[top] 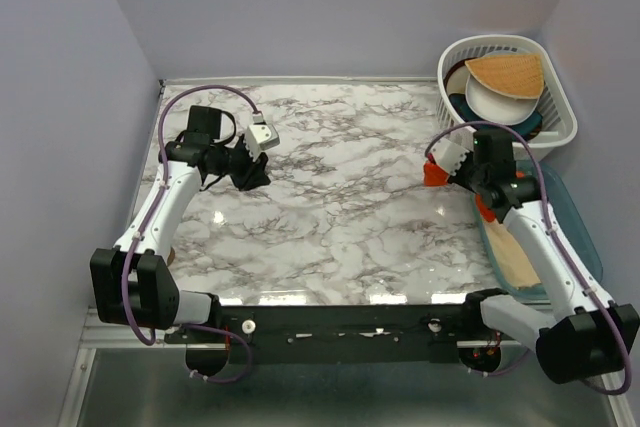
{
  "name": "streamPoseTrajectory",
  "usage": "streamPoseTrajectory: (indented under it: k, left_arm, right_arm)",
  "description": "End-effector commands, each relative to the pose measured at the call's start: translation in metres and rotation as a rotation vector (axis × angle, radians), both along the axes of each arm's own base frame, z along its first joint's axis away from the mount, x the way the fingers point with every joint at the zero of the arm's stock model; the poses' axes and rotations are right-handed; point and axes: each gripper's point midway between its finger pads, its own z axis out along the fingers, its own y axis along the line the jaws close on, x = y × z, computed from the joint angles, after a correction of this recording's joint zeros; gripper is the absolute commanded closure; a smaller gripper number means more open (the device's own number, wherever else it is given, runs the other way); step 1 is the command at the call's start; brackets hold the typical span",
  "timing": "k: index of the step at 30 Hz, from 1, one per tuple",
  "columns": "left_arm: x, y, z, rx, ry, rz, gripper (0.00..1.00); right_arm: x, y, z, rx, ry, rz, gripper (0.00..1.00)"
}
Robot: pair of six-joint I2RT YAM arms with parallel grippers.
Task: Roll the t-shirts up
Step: Place the T-shirt in the bin.
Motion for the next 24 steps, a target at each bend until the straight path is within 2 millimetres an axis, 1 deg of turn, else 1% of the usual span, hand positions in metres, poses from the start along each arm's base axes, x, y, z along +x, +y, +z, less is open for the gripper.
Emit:
streamPoseTrajectory:
  k: [1,2,4,5,7,8,9,10,16,18,20,21,22,23,24]
  left_arm:
    - [0.003,-0.009,0.008,-0.062,-0.028,-0.029,0.60]
    - [0.003,-0.009,0.008,-0.065,-0.026,-0.025,0.60]
    - [0.002,-0.011,0.007,-0.076,-0.027,-0.032,0.60]
    - [0.001,-0.011,0.007,-0.078,-0.027,-0.036,0.60]
    - [0.001,-0.013,0.008,-0.085,-0.035,-0.040,0.60]
    - [0.002,-0.012,0.008,-0.086,-0.039,-0.039,0.60]
    - [0.002,-0.013,0.007,-0.087,-0.038,-0.040,0.60]
    - [0.003,-0.013,0.007,-0.089,-0.044,-0.042,0.60]
    - [0.004,-0.016,0.004,-0.110,-0.042,-0.045,0.59]
    - [0.004,-0.017,0.003,-0.114,-0.043,-0.045,0.59]
    - [0.003,-0.017,0.003,-0.117,-0.042,-0.041,0.59]
    - [0.003,-0.016,0.002,-0.117,-0.039,-0.039,0.59]
    - [0.002,-0.017,0.001,-0.117,-0.033,-0.039,0.59]
    - [0.001,-0.016,0.000,-0.117,-0.029,-0.037,0.59]
    - [0.000,-0.017,-0.001,-0.117,-0.023,-0.037,0.59]
  right_arm:
    - [-0.021,-0.070,0.019,-0.060,-0.045,-0.248,1.00]
    - [-0.024,-0.078,0.022,-0.072,-0.051,-0.276,1.00]
    - [-0.030,-0.100,0.023,-0.104,-0.053,-0.350,1.00]
    - [-0.037,-0.117,0.023,-0.122,-0.046,-0.411,1.00]
    - [-0.043,-0.131,0.022,-0.131,-0.035,-0.461,1.00]
    - [-0.049,-0.144,0.022,-0.136,-0.034,-0.512,0.99]
    - [-0.051,-0.150,0.021,-0.145,-0.029,-0.527,1.00]
    - [-0.054,-0.160,0.021,-0.145,-0.033,-0.561,1.00]
    - [-0.061,-0.191,0.006,-0.206,-0.007,-0.627,1.00]
    - [-0.064,-0.198,-0.006,-0.214,0.029,-0.651,1.00]
    - [-0.065,-0.207,-0.013,-0.214,0.046,-0.687,1.00]
    - [-0.064,-0.209,-0.015,-0.208,0.049,-0.699,0.99]
    - [-0.062,-0.212,-0.023,-0.194,0.067,-0.719,1.00]
    - [-0.062,-0.216,-0.024,-0.185,0.069,-0.742,1.00]
    - [-0.058,-0.220,-0.019,-0.166,0.047,-0.773,1.00]
